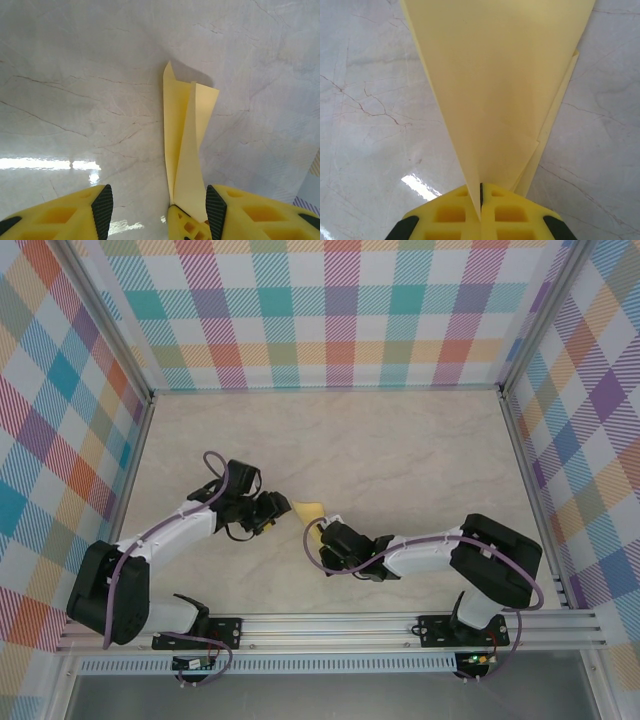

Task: Fold a paper plane with a square sheet of paper (pick it up from the middle)
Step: Fold the wing for the fifth time at the center of the table.

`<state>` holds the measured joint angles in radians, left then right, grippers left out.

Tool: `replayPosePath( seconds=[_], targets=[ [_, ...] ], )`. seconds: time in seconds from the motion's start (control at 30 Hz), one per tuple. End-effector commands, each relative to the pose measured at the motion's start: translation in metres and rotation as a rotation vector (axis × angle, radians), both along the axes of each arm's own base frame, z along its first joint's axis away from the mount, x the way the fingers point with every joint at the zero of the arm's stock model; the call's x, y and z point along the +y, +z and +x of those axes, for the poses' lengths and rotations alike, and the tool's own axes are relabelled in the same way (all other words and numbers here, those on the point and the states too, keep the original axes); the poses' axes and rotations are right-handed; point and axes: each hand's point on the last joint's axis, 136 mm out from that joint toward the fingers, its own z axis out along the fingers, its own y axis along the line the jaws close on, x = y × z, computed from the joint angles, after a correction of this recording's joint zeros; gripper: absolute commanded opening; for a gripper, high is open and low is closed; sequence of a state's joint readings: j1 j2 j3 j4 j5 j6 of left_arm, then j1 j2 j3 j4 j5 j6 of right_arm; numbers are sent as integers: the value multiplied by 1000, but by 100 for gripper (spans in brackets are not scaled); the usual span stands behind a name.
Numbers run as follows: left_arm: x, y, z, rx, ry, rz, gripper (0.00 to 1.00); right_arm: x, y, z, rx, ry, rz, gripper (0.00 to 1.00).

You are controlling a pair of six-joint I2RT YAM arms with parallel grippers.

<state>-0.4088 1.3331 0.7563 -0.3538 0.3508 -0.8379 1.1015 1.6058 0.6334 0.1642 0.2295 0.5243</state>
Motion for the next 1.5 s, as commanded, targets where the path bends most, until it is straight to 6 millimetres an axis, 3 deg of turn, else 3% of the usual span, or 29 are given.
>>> replayPosePath(
  seconds=[0.0, 0.1, 0.33, 0.5, 0.77, 0.93, 1.07, 1.1, 1.23, 1.47],
  targets=[
    [1, 3, 0, -1, 24, -45, 54, -7, -11, -18, 98, 21, 25, 5],
    [-3, 2, -1, 2, 25, -75, 55, -12, -16, -20, 126, 7, 25, 6],
    [-22, 8, 12, -32, -15, -158, 77, -15, -18, -20, 116, 23, -6, 8],
    [-42, 0, 28, 19, -48, -171, 80, -12, -13, -18, 93, 58, -30, 10],
    [-40, -31, 30, 134, -36, -75, 67, -10, -9, -14, 68, 77, -47, 14],
    [-44, -47, 26, 197, -44, -82, 45, -10, -8, -14, 68, 76, -50, 17],
    [-37, -52, 19, 228, -38, -43, 18, -9, -3, -14, 68, 79, -41, 21],
    [-36, -51, 19, 228, -36, -37, 15, -8, -2, -14, 67, 80, -40, 23],
    [-36, -51, 18, 233, -38, -40, 8, -5, 5, -12, 60, 84, -39, 26],
    [-37, -50, 17, 229, -41, -47, 6, 5, 12, -9, 59, 96, -28, 29]
  ],
)
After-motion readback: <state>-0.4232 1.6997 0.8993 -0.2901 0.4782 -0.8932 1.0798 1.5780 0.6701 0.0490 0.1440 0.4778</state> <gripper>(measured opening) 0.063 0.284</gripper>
